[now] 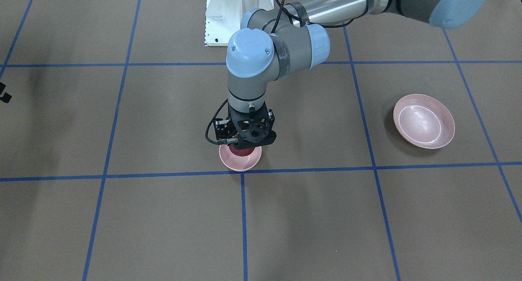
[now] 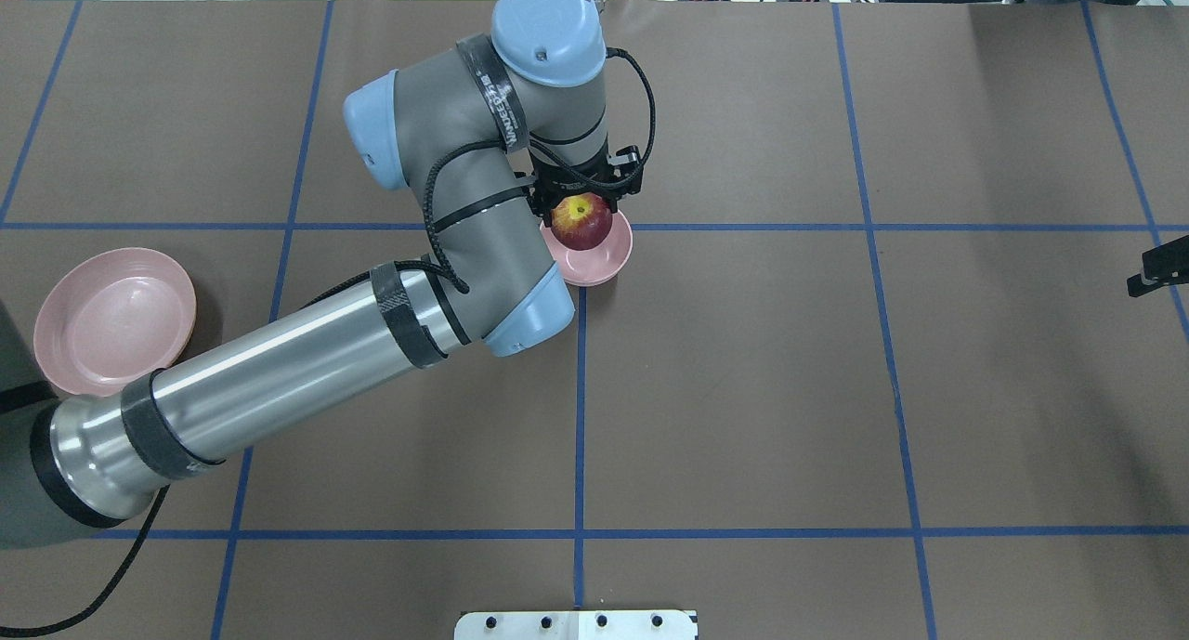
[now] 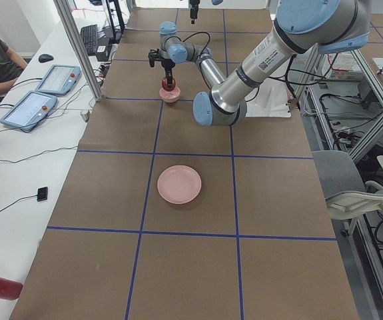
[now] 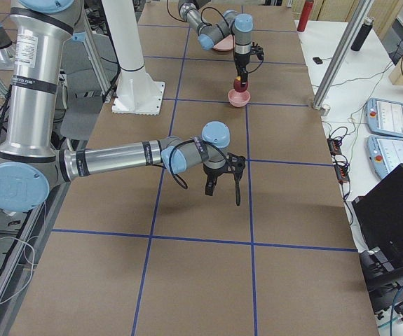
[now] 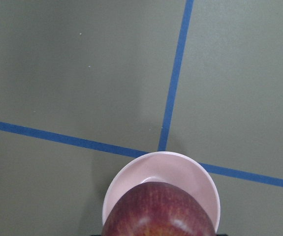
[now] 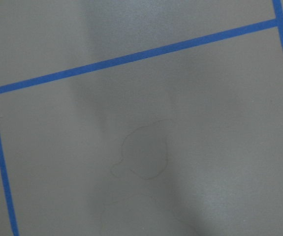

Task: Move apple from plate to bowl
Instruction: 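Carry the red apple with the left gripper over the pink bowl, then lower the apple into the pink bowl and open the left gripper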

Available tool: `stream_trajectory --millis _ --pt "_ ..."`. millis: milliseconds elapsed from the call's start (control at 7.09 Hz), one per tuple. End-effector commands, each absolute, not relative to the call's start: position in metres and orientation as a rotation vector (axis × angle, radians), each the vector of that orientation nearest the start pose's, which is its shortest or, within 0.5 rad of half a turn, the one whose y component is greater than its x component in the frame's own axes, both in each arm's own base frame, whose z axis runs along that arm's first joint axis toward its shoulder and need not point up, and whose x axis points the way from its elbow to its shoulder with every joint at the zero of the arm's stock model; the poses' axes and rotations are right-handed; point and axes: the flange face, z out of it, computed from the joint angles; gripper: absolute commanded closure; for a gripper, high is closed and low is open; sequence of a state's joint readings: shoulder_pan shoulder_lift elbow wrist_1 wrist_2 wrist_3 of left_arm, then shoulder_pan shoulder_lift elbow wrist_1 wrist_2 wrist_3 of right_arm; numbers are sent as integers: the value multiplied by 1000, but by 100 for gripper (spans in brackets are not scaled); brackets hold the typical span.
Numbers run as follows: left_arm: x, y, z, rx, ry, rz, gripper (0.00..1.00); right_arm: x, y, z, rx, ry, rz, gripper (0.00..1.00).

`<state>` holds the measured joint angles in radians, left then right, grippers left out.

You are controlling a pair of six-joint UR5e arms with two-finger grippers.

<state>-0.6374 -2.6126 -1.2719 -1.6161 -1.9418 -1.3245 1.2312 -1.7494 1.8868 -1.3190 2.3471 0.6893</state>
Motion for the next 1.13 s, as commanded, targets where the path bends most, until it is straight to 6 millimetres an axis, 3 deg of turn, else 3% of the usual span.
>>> stream_trajectory --millis 0,564,706,847,988 --pt "599 -543 111 37 829 -213 100 -79 -424 563 -32 -835 124 0" --pt "604 -546 119 44 815 -188 100 -72 -422 567 -22 -832 113 0" --pt "605 -547 120 48 823 -187 92 -70 -422 567 -21 -832 115 0" --pt "607 -548 123 47 822 -188 68 -68 -422 568 -20 -833 121 0" --pt "610 -549 125 53 834 -184 59 -67 -422 568 -19 -833 121 0"
